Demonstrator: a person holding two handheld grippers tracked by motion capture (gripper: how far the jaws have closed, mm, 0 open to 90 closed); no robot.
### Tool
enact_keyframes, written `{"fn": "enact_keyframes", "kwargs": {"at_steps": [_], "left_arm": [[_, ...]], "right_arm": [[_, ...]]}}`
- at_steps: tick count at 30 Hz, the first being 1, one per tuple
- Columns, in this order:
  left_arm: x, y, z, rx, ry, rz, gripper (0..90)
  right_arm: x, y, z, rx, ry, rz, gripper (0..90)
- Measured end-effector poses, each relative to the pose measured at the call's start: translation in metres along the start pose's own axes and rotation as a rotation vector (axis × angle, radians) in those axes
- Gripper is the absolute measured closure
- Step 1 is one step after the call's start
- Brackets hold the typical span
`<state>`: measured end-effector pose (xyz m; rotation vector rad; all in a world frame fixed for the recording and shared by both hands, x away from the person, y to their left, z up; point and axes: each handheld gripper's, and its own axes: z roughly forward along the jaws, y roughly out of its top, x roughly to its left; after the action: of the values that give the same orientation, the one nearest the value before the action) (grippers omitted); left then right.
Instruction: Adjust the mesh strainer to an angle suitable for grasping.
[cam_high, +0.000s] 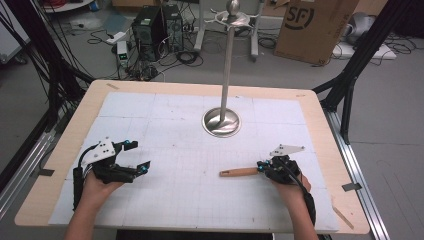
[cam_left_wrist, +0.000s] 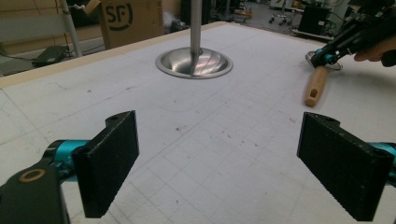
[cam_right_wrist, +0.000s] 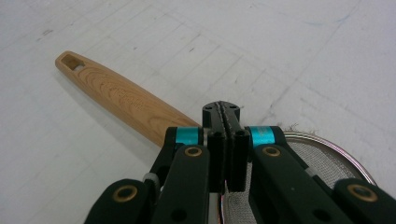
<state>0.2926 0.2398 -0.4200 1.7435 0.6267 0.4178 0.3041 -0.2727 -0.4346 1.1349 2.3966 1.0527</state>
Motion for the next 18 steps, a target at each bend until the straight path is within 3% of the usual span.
{"fn": "enact_keyframes", "kwargs": {"at_steps": [13,18], "left_arm": [[0.0,0.0,0.001,0.005,-0.002,0.004,13.4],[0.0,-0.001,0.001,0.005,-0.001,0.002,13.4]], "right_arm": [[0.009,-0.011,-0.01,-0.013,0.01,-0.002,89.2],[0.014,-0.003,-0.016,-0.059,0.01,-0.023,89.2]]}}
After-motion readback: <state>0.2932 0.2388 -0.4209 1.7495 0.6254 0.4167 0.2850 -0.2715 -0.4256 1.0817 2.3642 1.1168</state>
